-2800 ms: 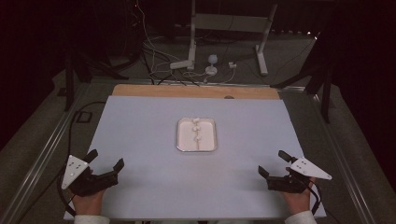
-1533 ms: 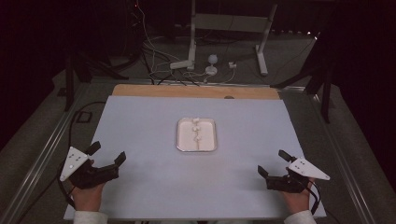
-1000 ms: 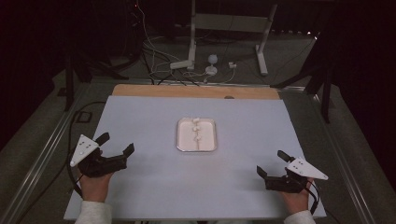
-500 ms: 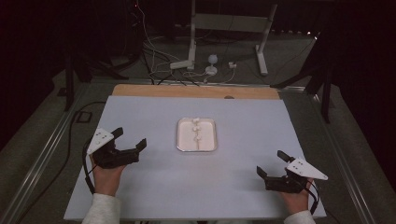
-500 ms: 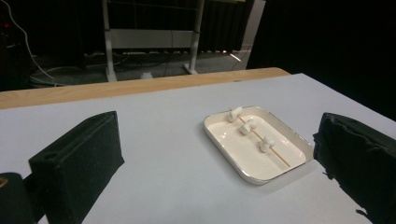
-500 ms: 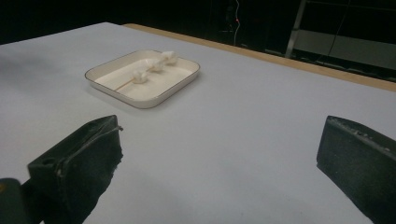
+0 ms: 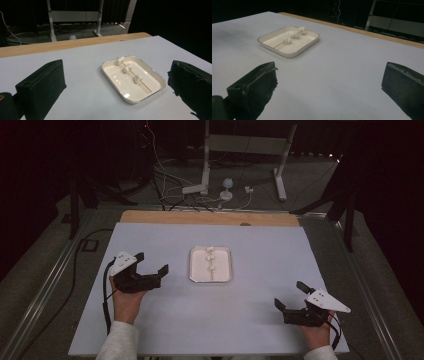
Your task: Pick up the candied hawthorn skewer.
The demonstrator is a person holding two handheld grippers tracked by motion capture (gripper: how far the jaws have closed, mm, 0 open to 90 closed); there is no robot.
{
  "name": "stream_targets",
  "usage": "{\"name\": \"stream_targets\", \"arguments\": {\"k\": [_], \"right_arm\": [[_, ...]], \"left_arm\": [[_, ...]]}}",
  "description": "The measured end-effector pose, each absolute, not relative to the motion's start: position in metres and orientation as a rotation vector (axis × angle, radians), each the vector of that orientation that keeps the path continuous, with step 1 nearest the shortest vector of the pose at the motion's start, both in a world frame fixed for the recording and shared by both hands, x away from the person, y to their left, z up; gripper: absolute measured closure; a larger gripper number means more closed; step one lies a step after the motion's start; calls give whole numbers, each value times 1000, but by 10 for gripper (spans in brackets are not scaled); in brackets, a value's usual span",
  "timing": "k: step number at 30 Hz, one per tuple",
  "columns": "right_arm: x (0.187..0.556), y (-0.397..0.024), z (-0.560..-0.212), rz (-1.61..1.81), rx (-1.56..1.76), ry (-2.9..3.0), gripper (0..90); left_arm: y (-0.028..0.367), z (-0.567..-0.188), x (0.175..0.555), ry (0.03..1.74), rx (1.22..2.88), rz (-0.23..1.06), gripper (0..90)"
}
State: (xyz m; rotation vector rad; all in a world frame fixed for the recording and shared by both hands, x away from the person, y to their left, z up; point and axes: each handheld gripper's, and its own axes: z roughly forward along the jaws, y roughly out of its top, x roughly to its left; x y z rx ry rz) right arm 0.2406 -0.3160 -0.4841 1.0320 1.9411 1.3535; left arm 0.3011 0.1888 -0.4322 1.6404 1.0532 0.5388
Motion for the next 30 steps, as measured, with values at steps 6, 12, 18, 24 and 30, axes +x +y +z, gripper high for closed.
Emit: {"name": "stream_targets", "arguments": {"k": [6,12,18,24,30], "right_arm": [[241,-316,-484,1353,1033,1940,0],[241,-316,-484,1355,1033,1938,0],[241,-317,-484,1356,1033,1937,0],[241,-317,-484,1357,1035,1935,0],[241,-318,-484,1357,1037,1933,0]], "left_arm": [[175,-437,310,1051,1651,518,19],[160,-441,319,1051,1664,506,18],[146,-444,327,1047,1683,500,19],[131,-450,335,1049,1709,487,18],[117,-454,342,1051,1733,478,18]]}}
